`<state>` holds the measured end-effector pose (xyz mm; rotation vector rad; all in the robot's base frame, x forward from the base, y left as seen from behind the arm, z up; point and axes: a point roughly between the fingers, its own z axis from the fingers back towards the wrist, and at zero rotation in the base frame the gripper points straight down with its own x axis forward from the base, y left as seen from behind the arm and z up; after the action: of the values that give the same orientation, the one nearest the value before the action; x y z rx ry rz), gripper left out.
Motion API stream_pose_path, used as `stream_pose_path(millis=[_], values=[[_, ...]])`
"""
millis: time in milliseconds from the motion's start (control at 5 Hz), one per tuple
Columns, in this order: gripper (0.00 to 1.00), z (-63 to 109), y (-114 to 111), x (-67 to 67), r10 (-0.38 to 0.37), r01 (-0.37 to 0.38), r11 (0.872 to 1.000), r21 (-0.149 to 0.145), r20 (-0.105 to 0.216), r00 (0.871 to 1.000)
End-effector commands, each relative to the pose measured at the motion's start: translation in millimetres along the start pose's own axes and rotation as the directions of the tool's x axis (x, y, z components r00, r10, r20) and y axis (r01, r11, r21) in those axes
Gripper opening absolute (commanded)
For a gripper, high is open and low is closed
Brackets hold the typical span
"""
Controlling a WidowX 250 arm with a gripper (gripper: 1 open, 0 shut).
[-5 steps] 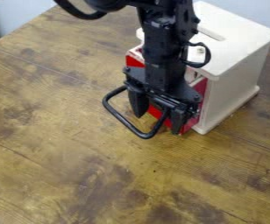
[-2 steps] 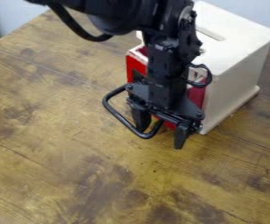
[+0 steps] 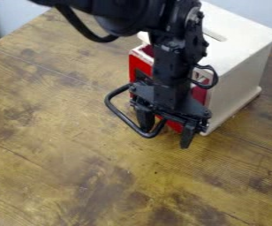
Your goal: Close the drawer
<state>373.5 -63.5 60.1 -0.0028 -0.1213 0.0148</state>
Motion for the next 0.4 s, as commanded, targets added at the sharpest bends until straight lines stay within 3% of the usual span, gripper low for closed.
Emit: stream_pose_path(millis=[0,200], values=[[1.00,-8.1,-12.5,-3.9,0.005,-0.005,1.000,0.004,-0.007,1.000],[1.00,-1.6,-19.5,-9.5,0.011,-0.011,1.000,0.014,-0.040,0.999]])
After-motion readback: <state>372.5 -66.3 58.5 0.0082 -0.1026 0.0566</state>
